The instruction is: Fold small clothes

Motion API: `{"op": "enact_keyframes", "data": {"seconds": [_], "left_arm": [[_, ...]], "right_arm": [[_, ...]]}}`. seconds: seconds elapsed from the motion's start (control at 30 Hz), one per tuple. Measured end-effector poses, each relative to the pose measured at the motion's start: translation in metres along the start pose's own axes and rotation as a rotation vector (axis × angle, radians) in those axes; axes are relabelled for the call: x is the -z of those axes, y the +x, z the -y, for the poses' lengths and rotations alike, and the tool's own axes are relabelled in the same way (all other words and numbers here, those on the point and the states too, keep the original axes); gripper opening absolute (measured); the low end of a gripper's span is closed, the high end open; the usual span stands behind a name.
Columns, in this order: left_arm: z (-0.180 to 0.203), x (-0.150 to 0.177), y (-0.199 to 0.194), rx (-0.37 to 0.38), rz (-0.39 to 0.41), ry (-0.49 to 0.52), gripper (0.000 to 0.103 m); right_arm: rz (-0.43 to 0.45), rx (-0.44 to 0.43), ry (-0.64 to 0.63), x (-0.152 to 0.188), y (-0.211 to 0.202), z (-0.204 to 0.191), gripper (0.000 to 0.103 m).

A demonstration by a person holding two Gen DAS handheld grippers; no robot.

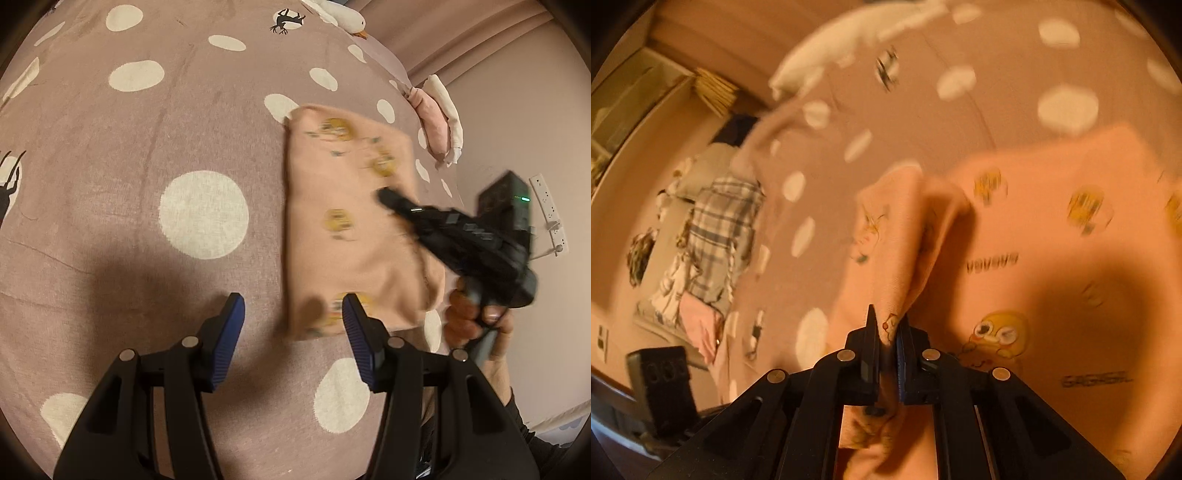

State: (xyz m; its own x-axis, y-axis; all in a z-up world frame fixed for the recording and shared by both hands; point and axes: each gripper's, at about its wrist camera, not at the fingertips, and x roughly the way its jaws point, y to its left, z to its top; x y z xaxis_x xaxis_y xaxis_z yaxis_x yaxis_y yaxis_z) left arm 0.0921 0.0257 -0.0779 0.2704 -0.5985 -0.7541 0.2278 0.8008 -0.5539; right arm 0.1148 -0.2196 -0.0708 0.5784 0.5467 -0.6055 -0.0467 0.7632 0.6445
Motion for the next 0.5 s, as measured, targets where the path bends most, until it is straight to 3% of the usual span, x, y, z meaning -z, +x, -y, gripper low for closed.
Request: {"op": "enact_keyframes", "data": {"seconds": [0.3,0.5], "left_arm": [[0.01,-0.001,0.007,0.023,-0.01,0.013,0.055],[0.036,-0.01,0.021,0.036,-0.039,0.069,0.055]], "right_arm": [[0.112,0.171,-0.02,-0.02,-0.086,0.041,0.008],[0.073,0.26,0.022,-0.012,-0.085,0.075,0.008]]}}
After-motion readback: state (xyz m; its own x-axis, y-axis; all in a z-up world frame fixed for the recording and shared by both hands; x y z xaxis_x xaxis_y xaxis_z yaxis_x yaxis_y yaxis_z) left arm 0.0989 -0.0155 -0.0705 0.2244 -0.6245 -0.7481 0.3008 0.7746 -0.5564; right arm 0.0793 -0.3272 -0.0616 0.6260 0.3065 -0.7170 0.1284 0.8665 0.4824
